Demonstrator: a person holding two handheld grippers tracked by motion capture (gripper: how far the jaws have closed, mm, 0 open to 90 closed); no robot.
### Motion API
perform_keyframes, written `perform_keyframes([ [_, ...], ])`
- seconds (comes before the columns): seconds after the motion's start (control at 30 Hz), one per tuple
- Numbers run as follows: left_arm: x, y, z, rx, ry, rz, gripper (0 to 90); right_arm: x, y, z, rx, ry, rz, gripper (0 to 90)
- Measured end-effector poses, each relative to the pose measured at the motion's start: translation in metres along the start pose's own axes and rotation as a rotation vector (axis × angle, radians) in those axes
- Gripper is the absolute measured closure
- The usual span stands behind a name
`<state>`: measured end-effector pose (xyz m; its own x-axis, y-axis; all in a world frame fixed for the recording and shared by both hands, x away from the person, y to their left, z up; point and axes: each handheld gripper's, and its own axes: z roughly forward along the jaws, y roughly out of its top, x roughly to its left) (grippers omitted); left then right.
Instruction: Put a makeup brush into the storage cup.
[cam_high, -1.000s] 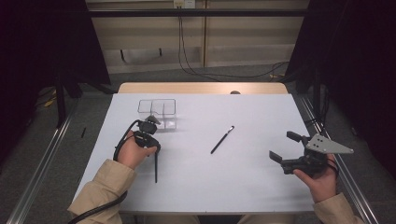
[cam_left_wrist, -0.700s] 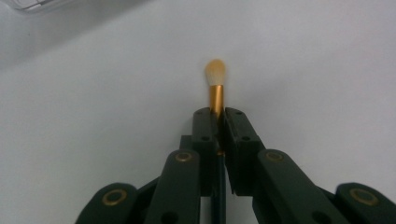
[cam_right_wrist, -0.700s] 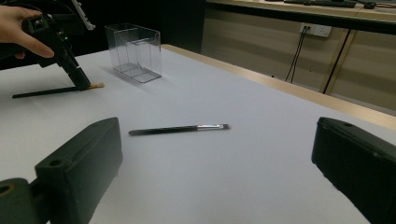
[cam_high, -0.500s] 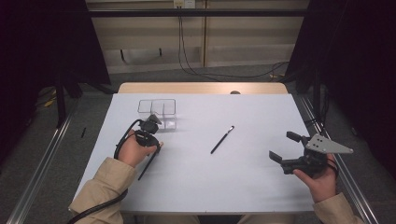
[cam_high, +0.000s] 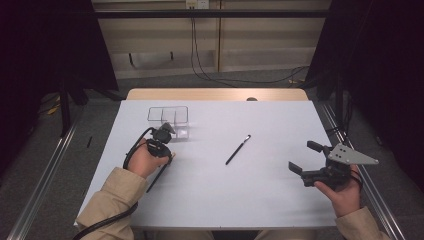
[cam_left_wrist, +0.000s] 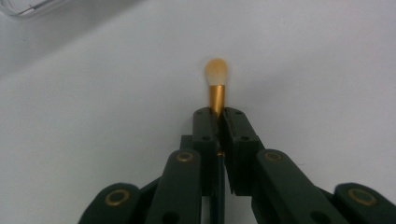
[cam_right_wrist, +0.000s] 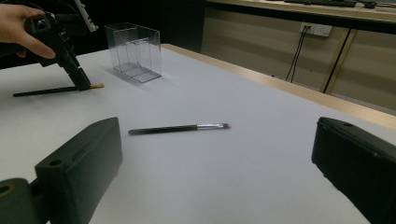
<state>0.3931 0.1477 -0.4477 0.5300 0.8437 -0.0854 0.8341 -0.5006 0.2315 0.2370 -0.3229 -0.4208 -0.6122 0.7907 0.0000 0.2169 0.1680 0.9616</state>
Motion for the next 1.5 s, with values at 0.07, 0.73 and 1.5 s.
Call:
perform_keyframes([
  [0.07,0.000,0.000,0.000,-0.001,-0.006,-0.010,84.3,0.000,0.000,0.000,0.001,0.000,0.000,1.4],
  [0.73,0.001,-0.001,-0.004,-0.036,-0.049,-0.001,84.4,0.000,-0.001,0.001,0.003,0.004,0.002,1.4],
  [1.5,0.006,0.001,-0.029,-0.295,-0.188,-0.039,84.4,0.000,-0.001,0.000,0.003,-0.001,0.003,1.4],
])
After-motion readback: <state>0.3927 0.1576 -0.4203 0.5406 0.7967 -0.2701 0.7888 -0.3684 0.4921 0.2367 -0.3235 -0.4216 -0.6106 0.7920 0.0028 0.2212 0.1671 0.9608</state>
